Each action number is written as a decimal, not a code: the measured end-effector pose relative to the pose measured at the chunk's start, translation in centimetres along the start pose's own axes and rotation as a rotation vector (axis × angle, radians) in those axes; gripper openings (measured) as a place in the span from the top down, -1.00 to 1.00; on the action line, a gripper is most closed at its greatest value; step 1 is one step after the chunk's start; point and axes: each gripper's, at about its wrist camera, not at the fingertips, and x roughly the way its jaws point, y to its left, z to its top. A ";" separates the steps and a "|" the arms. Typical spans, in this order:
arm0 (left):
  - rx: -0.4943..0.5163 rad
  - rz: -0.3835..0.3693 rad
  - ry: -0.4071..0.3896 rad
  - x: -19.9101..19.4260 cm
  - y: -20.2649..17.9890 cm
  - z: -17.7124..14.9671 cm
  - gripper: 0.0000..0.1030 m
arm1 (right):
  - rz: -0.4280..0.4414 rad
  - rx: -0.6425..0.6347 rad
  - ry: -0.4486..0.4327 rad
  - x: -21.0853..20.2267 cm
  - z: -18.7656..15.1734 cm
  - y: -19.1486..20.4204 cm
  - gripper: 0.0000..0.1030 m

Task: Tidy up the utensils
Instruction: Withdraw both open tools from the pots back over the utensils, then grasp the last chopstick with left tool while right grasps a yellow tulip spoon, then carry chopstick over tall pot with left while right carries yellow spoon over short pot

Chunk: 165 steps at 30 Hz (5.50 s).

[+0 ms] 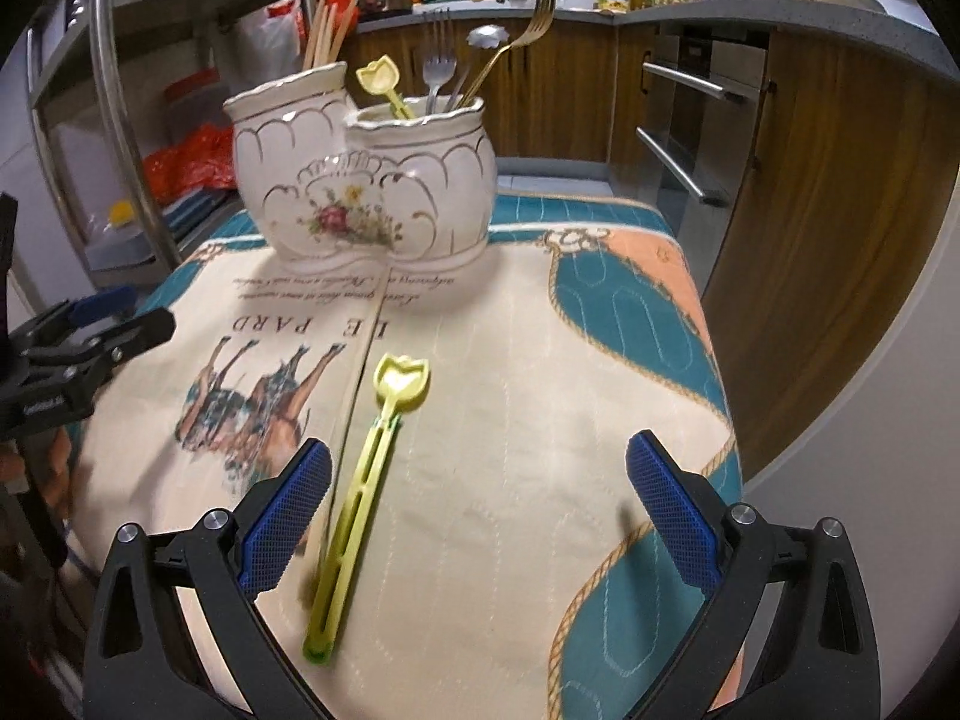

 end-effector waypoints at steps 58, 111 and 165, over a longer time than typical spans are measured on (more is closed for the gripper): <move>0.097 -0.098 0.127 2.5 -8.2 1.3 -0.89 | 0.095 -0.014 0.035 0.9 2.2 -1.8 0.80; 0.176 -0.120 0.265 3.9 -10.4 0.4 0.71 | 0.171 -0.073 -0.011 -0.4 1.9 -1.7 0.80; 0.254 -0.280 0.144 -0.9 -2.6 0.9 0.89 | 0.246 -0.181 -0.016 -0.1 3.9 0.5 0.79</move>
